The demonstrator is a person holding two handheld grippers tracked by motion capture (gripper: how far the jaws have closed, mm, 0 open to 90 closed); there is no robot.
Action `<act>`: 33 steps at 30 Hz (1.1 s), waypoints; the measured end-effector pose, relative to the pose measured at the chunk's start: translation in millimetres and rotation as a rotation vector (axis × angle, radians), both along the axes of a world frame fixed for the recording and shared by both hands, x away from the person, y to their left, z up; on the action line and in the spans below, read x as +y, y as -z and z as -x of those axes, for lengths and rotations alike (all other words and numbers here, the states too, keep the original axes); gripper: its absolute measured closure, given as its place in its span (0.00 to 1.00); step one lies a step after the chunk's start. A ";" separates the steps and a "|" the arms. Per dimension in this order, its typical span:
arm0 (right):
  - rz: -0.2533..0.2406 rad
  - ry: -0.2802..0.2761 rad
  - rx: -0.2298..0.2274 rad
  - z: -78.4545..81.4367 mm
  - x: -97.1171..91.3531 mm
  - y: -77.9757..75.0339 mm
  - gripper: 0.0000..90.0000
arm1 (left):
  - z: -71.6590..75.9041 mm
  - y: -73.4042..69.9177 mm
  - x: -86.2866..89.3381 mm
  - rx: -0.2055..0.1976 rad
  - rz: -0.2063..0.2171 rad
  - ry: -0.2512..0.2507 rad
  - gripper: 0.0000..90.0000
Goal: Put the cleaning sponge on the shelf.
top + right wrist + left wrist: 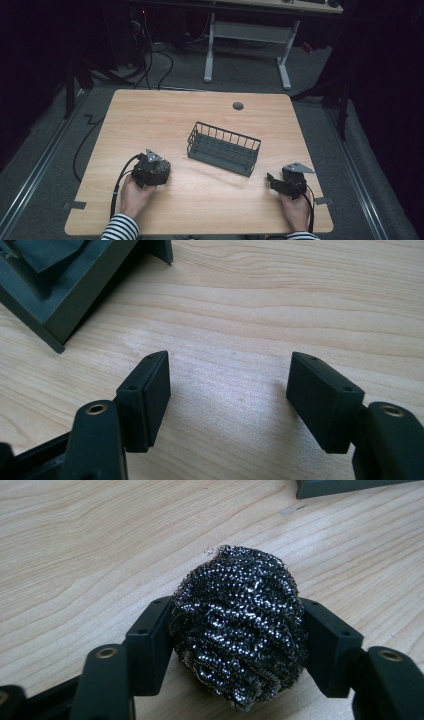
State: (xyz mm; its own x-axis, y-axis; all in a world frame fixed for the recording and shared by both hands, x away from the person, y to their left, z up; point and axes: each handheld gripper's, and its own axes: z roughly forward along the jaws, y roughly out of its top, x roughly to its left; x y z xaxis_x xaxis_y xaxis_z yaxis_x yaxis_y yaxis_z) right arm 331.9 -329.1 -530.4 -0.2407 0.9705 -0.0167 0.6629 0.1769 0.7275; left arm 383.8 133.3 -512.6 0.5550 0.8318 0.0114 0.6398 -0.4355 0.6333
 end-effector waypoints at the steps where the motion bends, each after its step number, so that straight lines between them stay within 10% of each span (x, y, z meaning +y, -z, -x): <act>1: 0.000 0.001 0.000 0.0 0.0 0.0 0.38 | -0.1 -0.2 0.2 0.001 0.004 0.001 0.42; 17: 0.000 0.000 0.001 0.0 0.1 0.0 0.38 | 10.7 -15.5 1.8 -0.039 0.046 0.032 0.45; 33: 0.000 -0.003 0.001 -0.1 0.2 0.0 0.38 | 14.8 -49.0 10.0 -0.026 0.177 0.059 0.45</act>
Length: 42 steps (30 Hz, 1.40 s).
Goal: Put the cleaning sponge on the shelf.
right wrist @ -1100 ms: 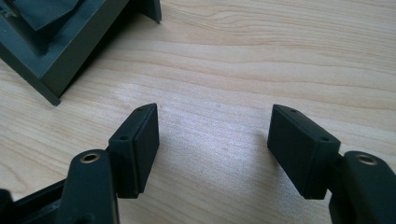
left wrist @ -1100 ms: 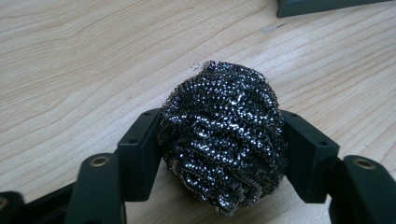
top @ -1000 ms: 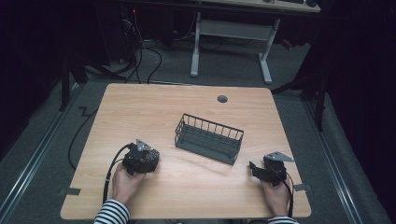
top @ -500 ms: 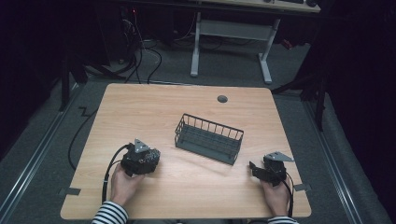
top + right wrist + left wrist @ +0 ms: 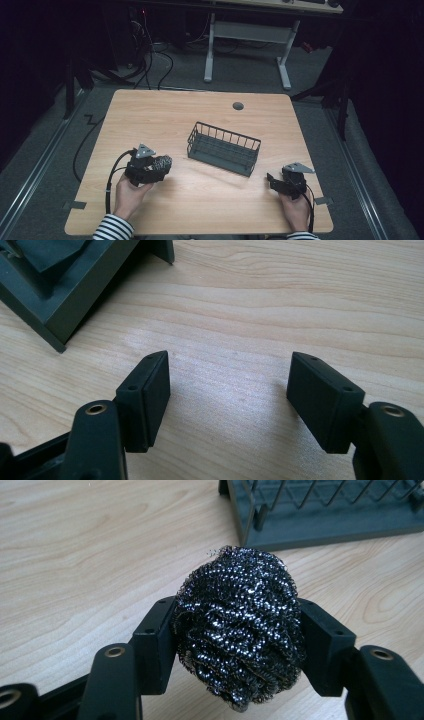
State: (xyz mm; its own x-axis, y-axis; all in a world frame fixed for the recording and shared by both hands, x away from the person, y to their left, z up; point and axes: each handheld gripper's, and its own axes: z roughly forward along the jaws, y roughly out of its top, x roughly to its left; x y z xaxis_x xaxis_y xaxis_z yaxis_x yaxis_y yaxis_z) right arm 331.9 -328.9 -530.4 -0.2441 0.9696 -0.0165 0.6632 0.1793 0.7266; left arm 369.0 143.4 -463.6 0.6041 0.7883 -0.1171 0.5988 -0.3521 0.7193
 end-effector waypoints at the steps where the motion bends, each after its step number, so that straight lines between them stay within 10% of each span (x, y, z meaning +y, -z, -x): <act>1: -0.001 0.001 0.001 0.0 0.1 0.0 0.38 | 0.2 -2.6 0.1 0.001 0.008 0.007 0.45; 42: -0.004 -0.002 0.001 0.0 -0.1 0.0 0.37 | -39.6 -77.9 -50.9 -0.039 0.092 0.180 0.45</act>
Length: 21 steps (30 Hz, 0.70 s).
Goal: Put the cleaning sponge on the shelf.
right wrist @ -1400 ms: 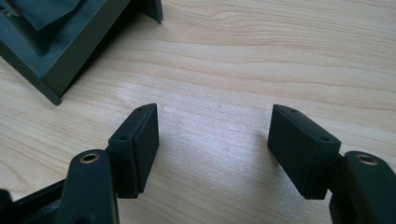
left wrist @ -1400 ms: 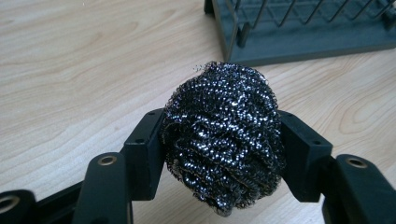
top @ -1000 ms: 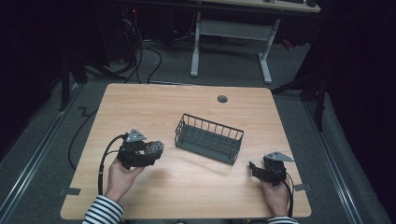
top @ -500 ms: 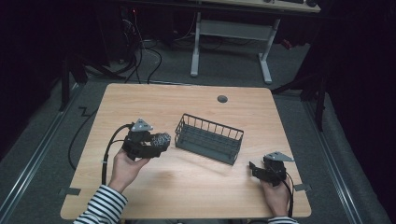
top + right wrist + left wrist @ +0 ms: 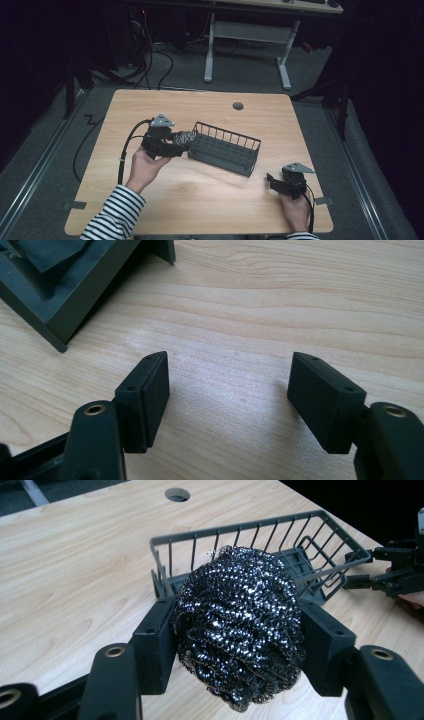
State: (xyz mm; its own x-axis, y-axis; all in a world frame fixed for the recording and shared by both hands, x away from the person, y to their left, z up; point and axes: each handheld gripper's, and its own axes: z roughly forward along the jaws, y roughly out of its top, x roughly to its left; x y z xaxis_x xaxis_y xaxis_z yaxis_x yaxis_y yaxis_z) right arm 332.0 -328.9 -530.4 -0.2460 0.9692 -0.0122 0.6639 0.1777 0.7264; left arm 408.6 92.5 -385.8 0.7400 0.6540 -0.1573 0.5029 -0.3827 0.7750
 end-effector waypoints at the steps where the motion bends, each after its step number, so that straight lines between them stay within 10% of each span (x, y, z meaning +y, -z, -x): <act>1: 0.001 -0.001 -0.001 -0.1 0.0 0.0 0.37 | -1.7 -1.6 -2.5 -0.002 -0.006 0.007 0.45; 21: 0.000 -0.002 -0.001 -0.1 -0.3 0.0 0.37 | -36.6 -3.8 -51.5 -0.029 -0.105 0.049 0.45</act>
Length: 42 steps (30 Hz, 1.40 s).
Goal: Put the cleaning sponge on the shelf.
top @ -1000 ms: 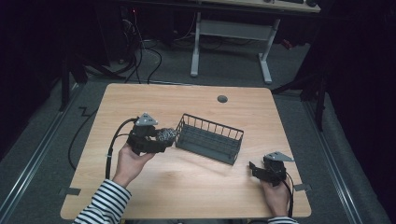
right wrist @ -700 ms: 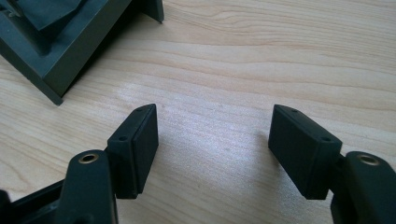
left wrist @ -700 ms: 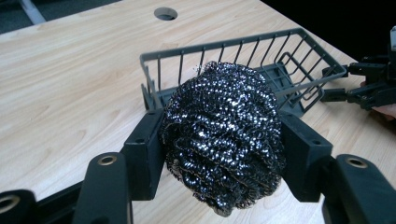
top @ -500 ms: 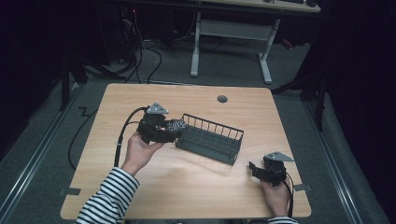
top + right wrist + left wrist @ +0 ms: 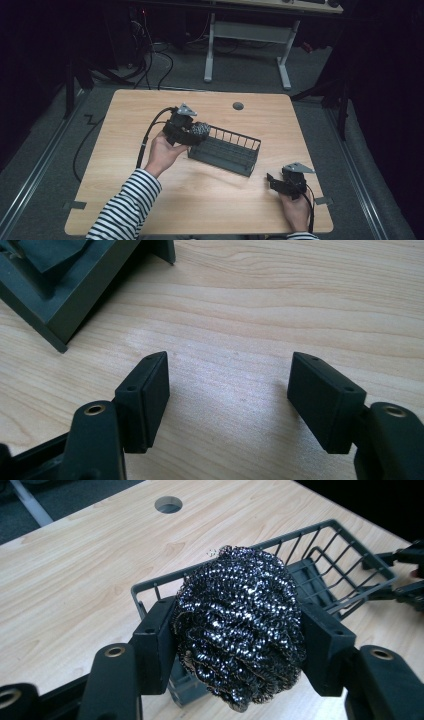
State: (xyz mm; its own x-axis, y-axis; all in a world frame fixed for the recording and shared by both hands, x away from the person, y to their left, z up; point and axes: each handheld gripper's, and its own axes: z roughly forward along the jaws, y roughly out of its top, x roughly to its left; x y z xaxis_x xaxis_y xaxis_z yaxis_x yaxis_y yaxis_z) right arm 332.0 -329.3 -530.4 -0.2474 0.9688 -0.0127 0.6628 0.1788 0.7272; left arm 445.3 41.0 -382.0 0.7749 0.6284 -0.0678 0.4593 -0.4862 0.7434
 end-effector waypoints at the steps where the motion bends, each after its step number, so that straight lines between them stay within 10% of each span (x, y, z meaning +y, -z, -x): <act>1: 0.000 0.000 0.000 0.0 0.0 0.0 0.37 | -1.2 0.2 -1.0 0.001 0.000 -0.001 0.45; 11: 0.000 0.001 0.001 0.0 0.1 0.0 0.37 | -11.5 9.9 -13.7 0.044 0.050 -0.011 0.45; 42: -0.001 -0.002 0.000 -0.2 0.2 0.0 0.37 | -35.8 57.8 -48.1 0.112 -0.077 -0.055 0.41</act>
